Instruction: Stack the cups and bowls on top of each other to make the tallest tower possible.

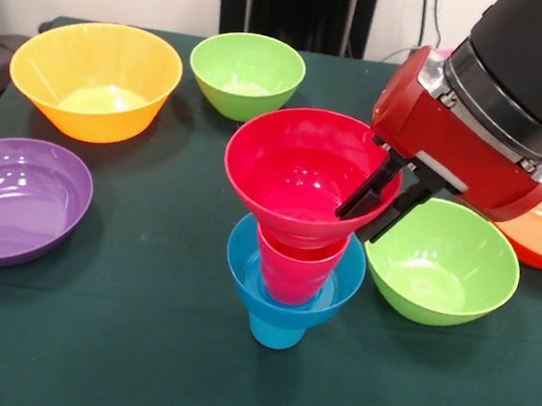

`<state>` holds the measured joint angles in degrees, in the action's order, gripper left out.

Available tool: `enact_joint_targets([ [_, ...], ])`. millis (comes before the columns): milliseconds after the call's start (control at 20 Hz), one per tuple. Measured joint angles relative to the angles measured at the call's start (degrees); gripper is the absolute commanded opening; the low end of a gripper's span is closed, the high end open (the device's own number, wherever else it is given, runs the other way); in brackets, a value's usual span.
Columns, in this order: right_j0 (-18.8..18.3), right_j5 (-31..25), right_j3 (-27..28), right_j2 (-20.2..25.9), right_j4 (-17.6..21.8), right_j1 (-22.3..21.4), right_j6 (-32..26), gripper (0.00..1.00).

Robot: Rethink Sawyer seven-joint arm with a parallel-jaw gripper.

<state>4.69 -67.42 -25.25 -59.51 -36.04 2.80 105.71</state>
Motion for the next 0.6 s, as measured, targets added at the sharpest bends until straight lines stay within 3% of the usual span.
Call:
enact_joint_targets([
  [600,0.07,0.01,-0.02,-0.16,0.00,0.36,0.00,0.00],
])
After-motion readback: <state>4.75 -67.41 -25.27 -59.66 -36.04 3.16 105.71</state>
